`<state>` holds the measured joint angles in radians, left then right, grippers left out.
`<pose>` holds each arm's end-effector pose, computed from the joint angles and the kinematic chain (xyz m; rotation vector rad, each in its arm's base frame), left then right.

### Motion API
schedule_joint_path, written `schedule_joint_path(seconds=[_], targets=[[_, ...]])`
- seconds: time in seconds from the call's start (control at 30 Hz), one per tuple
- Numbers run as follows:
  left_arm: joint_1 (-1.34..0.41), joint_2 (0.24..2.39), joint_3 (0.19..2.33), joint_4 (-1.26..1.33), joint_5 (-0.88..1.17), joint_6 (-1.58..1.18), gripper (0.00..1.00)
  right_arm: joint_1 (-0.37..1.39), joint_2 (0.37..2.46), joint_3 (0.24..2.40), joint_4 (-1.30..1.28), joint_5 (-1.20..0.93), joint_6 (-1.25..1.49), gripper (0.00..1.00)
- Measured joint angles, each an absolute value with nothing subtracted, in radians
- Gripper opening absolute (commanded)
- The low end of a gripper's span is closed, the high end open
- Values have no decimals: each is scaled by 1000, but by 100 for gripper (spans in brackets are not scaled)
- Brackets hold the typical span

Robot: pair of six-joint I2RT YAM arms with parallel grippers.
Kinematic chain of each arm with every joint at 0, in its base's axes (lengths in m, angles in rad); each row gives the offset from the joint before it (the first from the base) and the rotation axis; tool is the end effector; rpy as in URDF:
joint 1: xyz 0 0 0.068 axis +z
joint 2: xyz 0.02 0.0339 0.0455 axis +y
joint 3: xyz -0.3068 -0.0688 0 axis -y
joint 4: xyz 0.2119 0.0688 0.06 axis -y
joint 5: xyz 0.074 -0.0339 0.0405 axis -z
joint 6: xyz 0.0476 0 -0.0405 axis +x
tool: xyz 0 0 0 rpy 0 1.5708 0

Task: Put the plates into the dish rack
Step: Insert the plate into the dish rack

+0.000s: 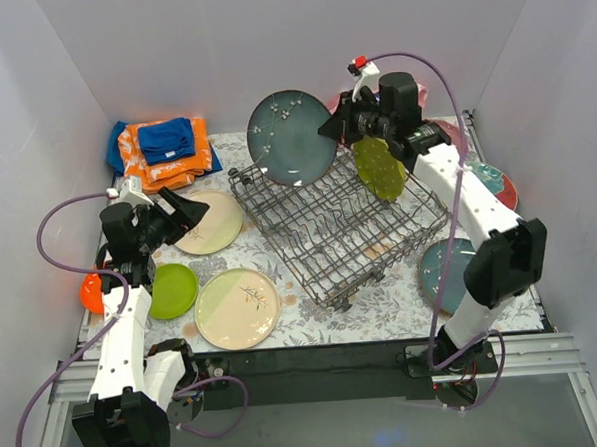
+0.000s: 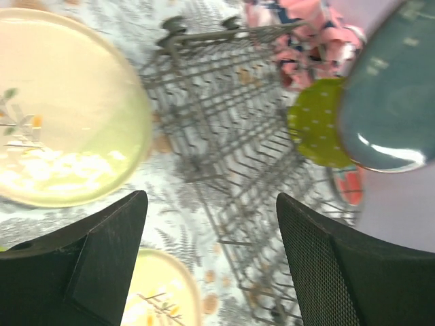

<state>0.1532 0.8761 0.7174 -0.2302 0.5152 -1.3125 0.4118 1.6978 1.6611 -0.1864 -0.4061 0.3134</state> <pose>0.1510 -0.0004 0.3312 -1.1265 1.8051 -1.2318 0.3477 0.1724 0.4440 -0.3923 1.8214 0.8747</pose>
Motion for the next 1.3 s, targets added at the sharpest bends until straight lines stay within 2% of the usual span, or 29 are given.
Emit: schedule_joint_path(seconds=[0.23, 0.4, 0.8, 1.3], targets=[[153, 831, 680, -290, 371, -1170, 75, 432, 1446, 1563, -329, -238, 20, 1], [153, 762, 619, -292, 319, -1142, 76, 432, 1355, 1467, -367, -83, -98, 1], [153, 741, 616, -276, 296, -1130, 76, 426, 1352, 1342, -395, 190, -255, 1], [153, 740, 615, -276, 295, -1130, 77, 426, 1446, 1332, -294, 291, -339, 1]])
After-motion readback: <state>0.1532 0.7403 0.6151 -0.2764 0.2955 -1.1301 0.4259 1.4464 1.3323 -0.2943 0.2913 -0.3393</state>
